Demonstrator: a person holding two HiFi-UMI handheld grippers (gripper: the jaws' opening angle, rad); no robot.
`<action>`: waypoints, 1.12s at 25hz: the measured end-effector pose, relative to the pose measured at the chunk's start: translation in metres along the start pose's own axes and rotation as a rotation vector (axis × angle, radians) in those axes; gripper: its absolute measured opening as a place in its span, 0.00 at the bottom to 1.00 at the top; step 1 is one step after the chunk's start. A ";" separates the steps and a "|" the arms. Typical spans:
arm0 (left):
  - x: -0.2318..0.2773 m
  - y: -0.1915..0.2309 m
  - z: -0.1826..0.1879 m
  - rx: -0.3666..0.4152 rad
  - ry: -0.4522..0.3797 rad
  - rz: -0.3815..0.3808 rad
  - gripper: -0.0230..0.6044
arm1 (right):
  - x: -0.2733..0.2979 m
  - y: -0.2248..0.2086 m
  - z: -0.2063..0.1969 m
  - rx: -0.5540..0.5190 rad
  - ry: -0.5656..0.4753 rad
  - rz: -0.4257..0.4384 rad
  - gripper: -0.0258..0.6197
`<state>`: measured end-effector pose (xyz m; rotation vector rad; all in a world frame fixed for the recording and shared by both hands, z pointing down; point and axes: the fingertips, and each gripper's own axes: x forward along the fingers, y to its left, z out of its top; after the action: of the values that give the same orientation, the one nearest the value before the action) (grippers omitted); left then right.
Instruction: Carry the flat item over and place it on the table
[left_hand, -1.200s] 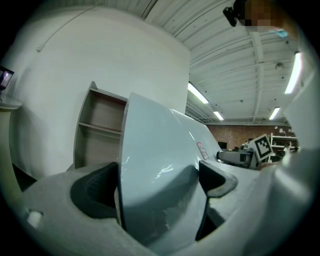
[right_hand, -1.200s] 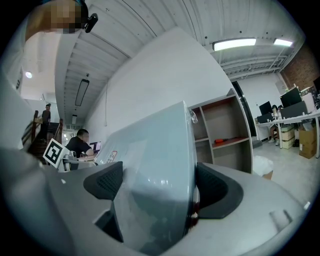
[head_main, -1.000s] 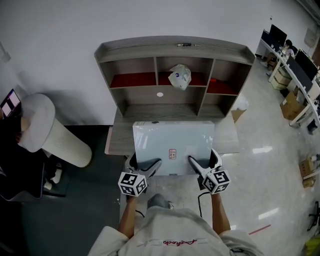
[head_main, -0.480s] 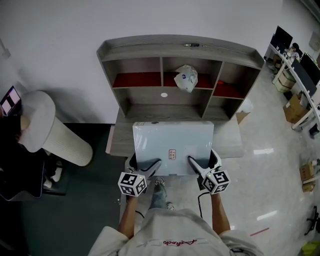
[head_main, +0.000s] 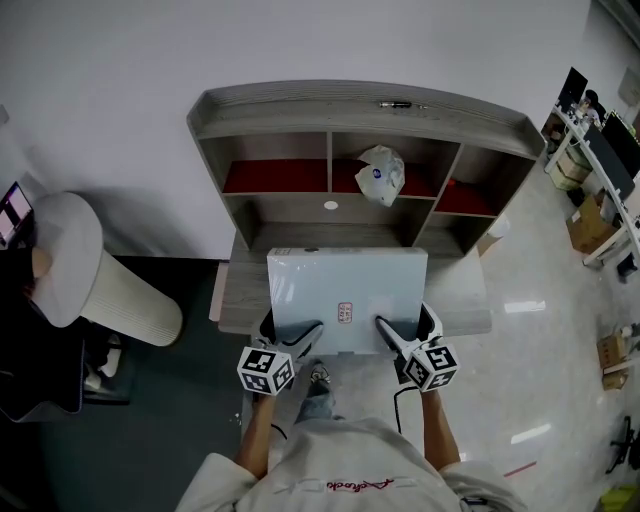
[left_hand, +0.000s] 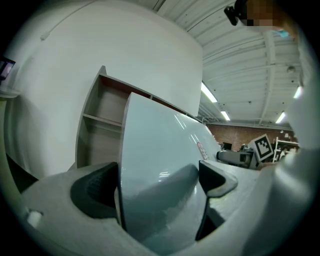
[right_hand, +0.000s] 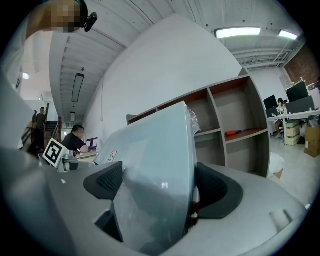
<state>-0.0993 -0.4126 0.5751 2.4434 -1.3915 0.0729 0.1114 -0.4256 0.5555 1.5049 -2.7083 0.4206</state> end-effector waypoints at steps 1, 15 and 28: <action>0.005 0.005 0.002 -0.002 0.001 -0.002 0.87 | 0.007 -0.002 0.001 0.000 0.002 -0.003 0.76; 0.061 0.067 0.026 -0.024 0.023 -0.047 0.87 | 0.083 -0.017 0.015 0.001 0.021 -0.052 0.76; 0.097 0.096 0.034 -0.027 0.043 -0.104 0.87 | 0.116 -0.030 0.018 0.005 0.019 -0.109 0.76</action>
<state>-0.1341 -0.5488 0.5872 2.4720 -1.2377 0.0806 0.0762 -0.5412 0.5618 1.6320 -2.5971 0.4363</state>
